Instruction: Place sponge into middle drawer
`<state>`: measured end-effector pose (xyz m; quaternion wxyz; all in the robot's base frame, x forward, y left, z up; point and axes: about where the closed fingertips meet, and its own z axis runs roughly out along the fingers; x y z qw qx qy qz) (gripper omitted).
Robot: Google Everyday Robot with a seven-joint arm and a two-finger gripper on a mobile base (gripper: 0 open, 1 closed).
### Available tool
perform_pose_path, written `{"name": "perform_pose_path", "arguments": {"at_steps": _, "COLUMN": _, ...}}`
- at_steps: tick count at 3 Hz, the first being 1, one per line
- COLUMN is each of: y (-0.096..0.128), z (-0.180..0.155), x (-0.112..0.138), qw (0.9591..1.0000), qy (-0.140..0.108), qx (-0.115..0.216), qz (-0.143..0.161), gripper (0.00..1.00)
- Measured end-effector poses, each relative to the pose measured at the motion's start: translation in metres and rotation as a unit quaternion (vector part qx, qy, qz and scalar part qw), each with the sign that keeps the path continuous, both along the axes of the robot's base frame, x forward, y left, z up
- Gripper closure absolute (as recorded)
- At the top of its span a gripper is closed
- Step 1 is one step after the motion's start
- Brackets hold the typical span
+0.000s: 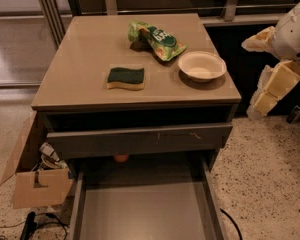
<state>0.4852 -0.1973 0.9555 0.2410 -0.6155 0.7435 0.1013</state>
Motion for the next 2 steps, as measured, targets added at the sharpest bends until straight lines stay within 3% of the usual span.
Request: {"name": "perform_pose_path", "arguments": {"at_steps": 2, "y": 0.0121, "z": 0.0055, "x": -0.0030, "qw": 0.9999, "qy": 0.002, "qx": 0.013, "qz": 0.006, "gripper": 0.00}}
